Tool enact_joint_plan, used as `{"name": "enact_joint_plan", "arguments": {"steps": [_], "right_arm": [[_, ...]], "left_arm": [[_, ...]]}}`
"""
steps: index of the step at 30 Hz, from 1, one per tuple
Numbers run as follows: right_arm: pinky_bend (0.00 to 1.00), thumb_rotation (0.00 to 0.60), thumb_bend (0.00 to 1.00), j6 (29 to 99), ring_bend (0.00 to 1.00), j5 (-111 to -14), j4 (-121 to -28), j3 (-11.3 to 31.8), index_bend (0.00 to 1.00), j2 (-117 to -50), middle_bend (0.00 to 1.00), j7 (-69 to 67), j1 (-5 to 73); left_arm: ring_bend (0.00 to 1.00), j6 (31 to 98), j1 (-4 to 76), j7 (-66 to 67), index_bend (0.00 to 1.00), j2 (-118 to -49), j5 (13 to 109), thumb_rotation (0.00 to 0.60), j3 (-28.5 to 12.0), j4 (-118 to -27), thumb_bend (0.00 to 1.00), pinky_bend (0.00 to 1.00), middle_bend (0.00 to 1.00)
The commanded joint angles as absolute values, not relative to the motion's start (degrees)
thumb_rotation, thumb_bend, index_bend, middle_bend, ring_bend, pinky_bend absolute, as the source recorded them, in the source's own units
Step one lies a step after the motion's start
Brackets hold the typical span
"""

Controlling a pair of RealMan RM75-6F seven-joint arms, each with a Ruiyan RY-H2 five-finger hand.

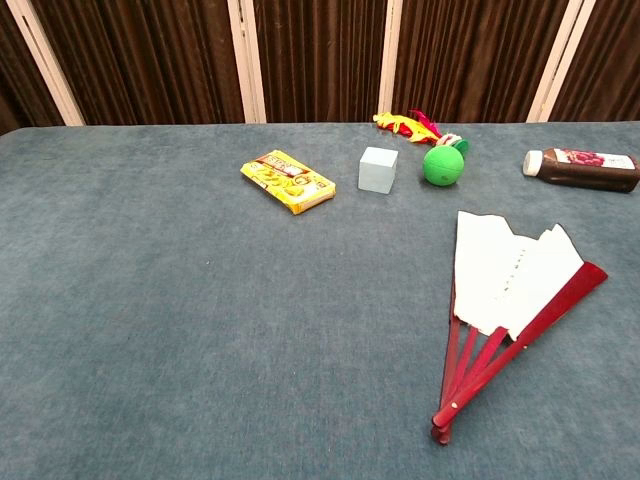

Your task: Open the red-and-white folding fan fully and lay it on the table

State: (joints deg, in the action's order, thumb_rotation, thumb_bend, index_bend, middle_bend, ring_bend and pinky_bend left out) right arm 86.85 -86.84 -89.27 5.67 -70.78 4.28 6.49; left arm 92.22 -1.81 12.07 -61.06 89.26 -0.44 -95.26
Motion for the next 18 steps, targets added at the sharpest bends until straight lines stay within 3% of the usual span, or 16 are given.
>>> {"name": "enact_joint_plan", "arguments": {"steps": [1,18], "right_arm": [[0.04,0.6,0.18,86.7,0.06,-87.1,-89.2,5.6,0.09,-70.8,0.06,4.3,6.7],[0.04,0.6,0.18,85.4,0.06,-88.8,-89.5,4.5,0.13,-71.5,0.06,4.8,7.5]], "left_arm": [[0.0,92.6,-1.9,12.1,0.0,-61.1,89.4,0.6,-0.5,-95.3,0.13,0.0,0.0],[0.0,91.9,-1.9,14.1,0.0,-61.8,89.9,0.6,0.1,-95.3,0.13,0.0,0.0]]}}
